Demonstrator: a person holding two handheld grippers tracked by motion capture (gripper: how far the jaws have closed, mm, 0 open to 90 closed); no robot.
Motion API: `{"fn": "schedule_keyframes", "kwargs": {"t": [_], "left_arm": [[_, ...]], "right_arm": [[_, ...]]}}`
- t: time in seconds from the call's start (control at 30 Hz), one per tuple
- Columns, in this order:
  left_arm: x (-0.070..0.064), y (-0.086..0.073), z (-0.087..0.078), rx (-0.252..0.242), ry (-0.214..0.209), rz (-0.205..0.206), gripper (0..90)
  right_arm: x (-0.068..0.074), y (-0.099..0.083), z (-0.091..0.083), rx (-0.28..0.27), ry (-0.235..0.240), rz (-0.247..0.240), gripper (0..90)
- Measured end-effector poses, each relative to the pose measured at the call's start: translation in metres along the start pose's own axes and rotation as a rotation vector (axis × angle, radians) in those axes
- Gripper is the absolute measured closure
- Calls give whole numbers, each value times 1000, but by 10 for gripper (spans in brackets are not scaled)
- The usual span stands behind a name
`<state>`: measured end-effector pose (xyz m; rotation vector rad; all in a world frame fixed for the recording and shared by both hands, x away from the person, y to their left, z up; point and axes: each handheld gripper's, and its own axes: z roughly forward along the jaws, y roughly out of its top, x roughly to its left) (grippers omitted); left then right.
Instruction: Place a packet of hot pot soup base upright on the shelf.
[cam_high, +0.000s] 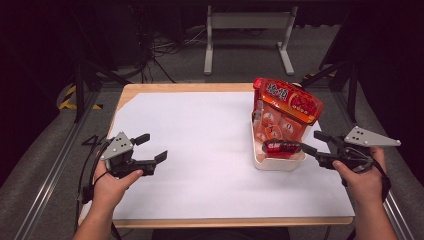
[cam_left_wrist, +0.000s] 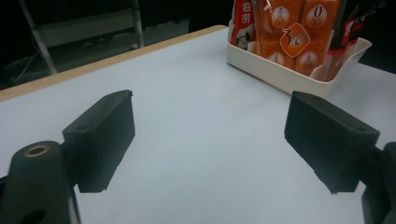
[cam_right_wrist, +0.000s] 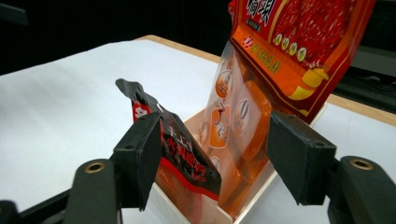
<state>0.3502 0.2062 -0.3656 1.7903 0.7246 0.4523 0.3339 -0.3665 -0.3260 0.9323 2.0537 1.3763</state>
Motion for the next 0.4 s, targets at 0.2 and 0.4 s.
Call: {"fn": "schedule_keyframes", "kwargs": {"t": [0.2,0.4], "left_arm": [[8,-2,-2,-7,-38,-103,184],[8,-3,-3,6,-37,-139,190]], "right_arm": [[1,-1,5,14,9,-4,384],[1,-1,4,8,12,-4,402]]}}
